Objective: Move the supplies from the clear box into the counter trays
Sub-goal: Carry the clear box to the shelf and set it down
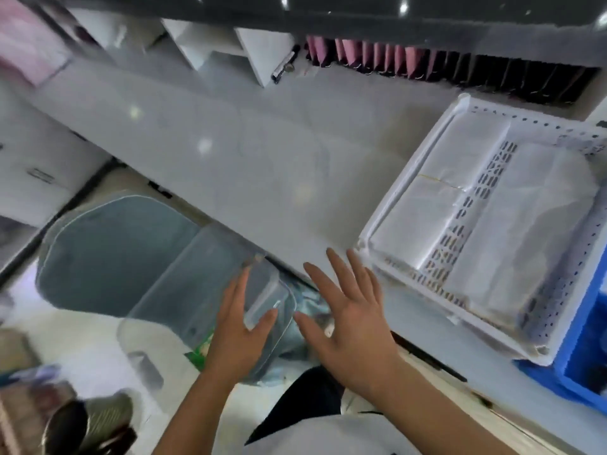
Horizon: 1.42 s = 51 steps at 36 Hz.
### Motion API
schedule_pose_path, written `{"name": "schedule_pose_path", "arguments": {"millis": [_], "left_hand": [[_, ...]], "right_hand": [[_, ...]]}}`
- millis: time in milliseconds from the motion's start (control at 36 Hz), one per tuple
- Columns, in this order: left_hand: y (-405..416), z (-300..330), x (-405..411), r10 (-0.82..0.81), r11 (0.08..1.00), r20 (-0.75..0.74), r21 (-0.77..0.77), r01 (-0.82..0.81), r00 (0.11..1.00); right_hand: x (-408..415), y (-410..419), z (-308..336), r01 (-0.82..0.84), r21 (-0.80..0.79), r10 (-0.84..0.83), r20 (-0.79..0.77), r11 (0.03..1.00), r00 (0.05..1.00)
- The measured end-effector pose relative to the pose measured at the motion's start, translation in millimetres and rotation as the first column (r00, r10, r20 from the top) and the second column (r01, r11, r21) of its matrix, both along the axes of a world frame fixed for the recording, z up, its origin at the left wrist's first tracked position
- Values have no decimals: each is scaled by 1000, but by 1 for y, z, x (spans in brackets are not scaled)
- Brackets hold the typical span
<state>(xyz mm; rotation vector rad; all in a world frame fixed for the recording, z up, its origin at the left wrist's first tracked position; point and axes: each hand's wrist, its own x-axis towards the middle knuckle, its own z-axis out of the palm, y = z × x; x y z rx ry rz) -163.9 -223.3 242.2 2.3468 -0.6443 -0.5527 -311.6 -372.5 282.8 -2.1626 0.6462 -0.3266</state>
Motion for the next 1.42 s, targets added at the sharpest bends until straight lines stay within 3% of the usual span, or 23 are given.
{"name": "schedule_pose_path", "arguments": {"millis": [83, 167, 361, 556, 694, 833, 1000, 1139, 1306, 1417], "left_hand": [[55, -7, 3, 111, 985, 7, 135, -110, 994], [105, -19, 8, 254, 962, -19, 107, -251, 967], [206, -81, 57, 582, 812, -158, 168, -559, 797], [287, -138, 113, 712, 701, -292, 258, -665, 638], [323, -172, 156, 749, 655, -350, 254, -712, 563], [345, -193, 177, 812, 562, -385, 307, -768, 440], [359, -232, 199, 816, 513, -467, 318, -797, 339], [357, -251, 209, 807, 477, -510, 263, -838, 299], [359, -249, 220, 795, 304, -604, 317, -898, 55], [367, -254, 231, 759, 262, -650, 377, -888, -51]], "right_hand": [[13, 22, -8, -83, 47, 84, -16, 995, 996], [27, 44, -18, -181, 122, 188, -47, 976, 981], [77, 81, -47, -320, 140, 344, -220, 937, 913], [157, 112, -71, -321, 76, 324, -407, 944, 854], [220, 123, -115, -336, 46, 300, -573, 941, 762], [273, 135, -155, -213, 141, 252, -668, 967, 700], [352, 128, -209, -99, 8, 72, -745, 995, 663], [400, 116, -244, 23, 8, -8, -803, 1000, 596], [420, 106, -255, 147, -9, -90, -826, 989, 556], [421, 104, -261, 222, -13, -143, -801, 975, 581]]}}
